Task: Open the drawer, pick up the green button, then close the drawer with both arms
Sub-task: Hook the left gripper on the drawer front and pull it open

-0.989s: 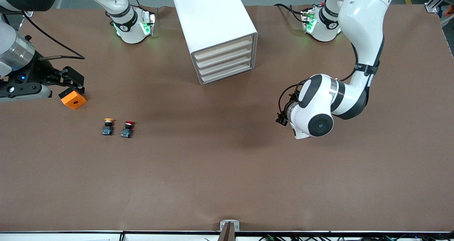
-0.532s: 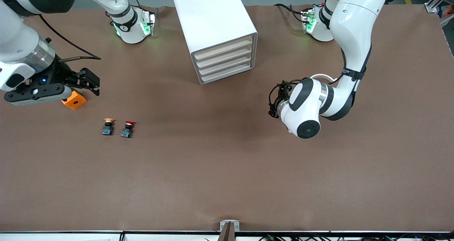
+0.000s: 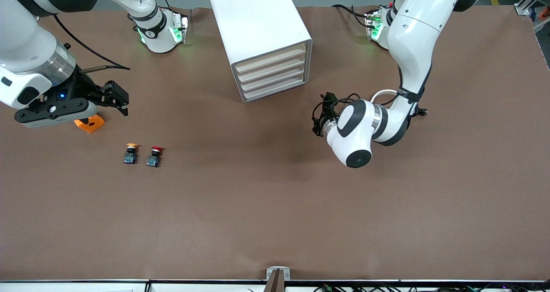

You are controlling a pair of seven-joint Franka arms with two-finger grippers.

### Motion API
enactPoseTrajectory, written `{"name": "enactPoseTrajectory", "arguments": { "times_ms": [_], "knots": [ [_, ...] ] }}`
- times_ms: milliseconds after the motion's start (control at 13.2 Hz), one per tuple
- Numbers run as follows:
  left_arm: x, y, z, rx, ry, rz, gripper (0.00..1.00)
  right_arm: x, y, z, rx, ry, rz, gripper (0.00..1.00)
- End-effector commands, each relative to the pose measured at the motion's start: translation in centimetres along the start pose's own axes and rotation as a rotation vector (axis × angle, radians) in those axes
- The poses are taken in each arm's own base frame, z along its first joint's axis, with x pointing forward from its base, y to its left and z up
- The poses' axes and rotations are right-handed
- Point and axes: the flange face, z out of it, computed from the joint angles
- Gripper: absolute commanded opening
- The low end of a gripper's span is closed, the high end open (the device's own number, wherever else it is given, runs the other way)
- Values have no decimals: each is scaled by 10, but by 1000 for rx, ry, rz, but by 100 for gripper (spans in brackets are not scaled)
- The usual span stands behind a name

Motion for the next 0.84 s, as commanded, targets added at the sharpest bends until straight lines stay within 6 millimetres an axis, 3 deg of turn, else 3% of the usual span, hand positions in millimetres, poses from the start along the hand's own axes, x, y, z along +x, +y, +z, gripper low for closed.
{"name": "enactPoseTrajectory", "arguments": {
  "times_ms": [0, 152, 380, 456, 608, 760],
  "knots": [
    [2, 11, 21, 65, -94, -63, 100, 4, -6, -4, 4, 2, 0, 100],
    [-15, 22, 48, 128, -189, -167, 100, 4, -8, -4, 4, 3, -3, 100],
    [-35, 22, 85, 201, -146, -358, 100, 5, -8, -3, 6, 1, -3, 100],
    [-44, 22, 98, 223, -128, -411, 96, 5, -9, -4, 5, 3, -4, 100],
    [-57, 17, 112, 271, -141, -429, 78, 5, -9, -2, 5, 0, -4, 100],
    [-73, 12, 125, 300, -139, -442, 71, 5, -8, -2, 3, -1, -4, 100]
  ]
}}
